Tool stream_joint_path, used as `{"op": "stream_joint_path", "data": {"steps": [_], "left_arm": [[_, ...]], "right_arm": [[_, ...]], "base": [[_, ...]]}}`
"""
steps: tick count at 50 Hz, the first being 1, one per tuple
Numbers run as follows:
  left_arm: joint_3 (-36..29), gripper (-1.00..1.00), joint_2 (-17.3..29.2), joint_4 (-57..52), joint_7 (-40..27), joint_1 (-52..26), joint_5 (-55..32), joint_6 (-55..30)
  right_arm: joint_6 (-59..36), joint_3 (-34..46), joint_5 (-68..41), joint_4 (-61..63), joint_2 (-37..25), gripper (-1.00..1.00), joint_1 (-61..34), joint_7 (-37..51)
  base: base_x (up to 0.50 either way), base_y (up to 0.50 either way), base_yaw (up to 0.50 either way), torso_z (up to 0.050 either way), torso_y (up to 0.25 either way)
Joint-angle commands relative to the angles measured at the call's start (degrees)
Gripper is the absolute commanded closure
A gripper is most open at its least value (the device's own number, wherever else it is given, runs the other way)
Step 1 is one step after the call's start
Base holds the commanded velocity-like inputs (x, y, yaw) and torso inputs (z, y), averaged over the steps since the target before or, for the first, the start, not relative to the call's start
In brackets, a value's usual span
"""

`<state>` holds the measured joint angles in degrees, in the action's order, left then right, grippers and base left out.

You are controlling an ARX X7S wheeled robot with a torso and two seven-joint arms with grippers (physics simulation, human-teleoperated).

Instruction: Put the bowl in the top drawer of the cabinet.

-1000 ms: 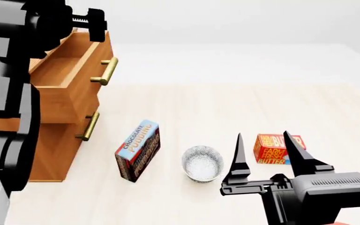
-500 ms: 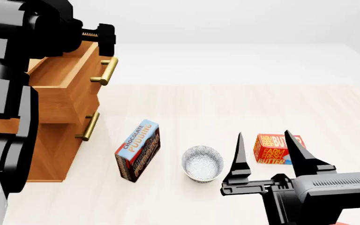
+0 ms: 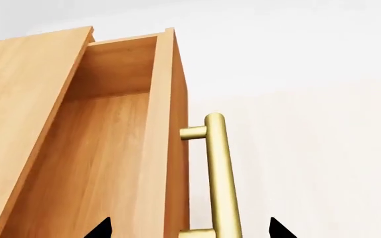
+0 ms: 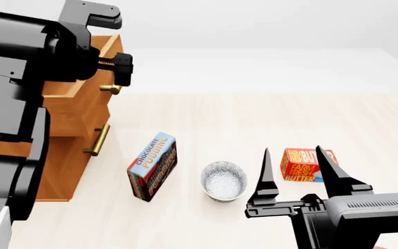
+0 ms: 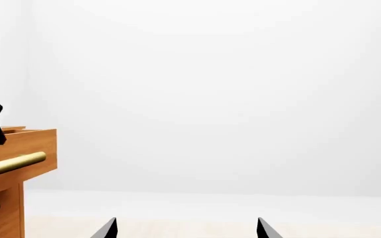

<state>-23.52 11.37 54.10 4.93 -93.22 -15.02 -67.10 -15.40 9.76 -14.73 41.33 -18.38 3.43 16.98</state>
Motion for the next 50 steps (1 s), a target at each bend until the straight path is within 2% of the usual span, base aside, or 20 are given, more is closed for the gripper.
{"op": "stream_joint_path", "data": {"steps": [1,21,32,50], "left_arm": [[-1.03,-1.00,-0.16,1.83,0.15,1.24,0.37,0.30],[2.55,-1.00,-0.48,0.06,-0.56,4.16,-2.43,-0.06],[4.90,-1.00,-0.65,-4.79,-1.32,6.25,-4.70,-2.86],[7.08,-1.00,-3.75,-14.73,-4.37,8.66,-7.85,-8.98]], "right_arm": [[0.56,-0.13,-0.30,-0.44,-0.29,-1.00,0.20,0.22],[0.02,-0.01,-0.63,0.46,-0.99,-1.00,0.21,1.04],[0.11,0.42,-0.55,0.96,-1.19,-1.00,0.54,1.45],[0.60,0.26,-0.92,2.19,-1.93,-1.00,1.73,2.04]], "base": [[0.00,0.00,0.00,0.000,0.000],[0.00,0.00,0.00,0.000,0.000],[0.00,0.00,0.00,0.000,0.000],[0.00,0.00,0.00,0.000,0.000]]}}
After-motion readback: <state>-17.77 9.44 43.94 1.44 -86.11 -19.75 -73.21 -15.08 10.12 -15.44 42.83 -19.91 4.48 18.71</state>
